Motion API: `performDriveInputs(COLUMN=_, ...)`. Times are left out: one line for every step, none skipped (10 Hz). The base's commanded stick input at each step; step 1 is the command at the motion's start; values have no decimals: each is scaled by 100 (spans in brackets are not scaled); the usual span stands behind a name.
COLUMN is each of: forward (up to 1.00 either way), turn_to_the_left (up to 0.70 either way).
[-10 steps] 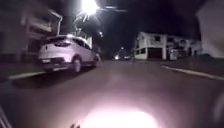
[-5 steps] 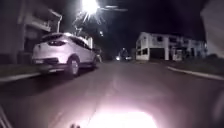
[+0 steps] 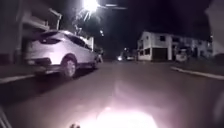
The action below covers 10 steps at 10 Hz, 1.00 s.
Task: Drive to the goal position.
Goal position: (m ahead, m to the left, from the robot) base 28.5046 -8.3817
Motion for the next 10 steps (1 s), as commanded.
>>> performDriveInputs(forward=100, turn_to_the_left=0)
performDriveInputs(forward=100, turn_to_the_left=0)
performDriveInputs(forward=100, turn_to_the_left=0)
performDriveInputs(forward=100, turn_to_the_left=0)
performDriveInputs(forward=100, turn_to_the_left=0)
performDriveInputs(forward=100, turn_to_the_left=0)
performDriveInputs(forward=100, turn_to_the_left=0)
performDriveInputs(forward=100, turn_to_the_left=0)
performDriveInputs(forward=100, turn_to_the_left=0)
performDriveInputs(forward=100, turn_to_the_left=0)
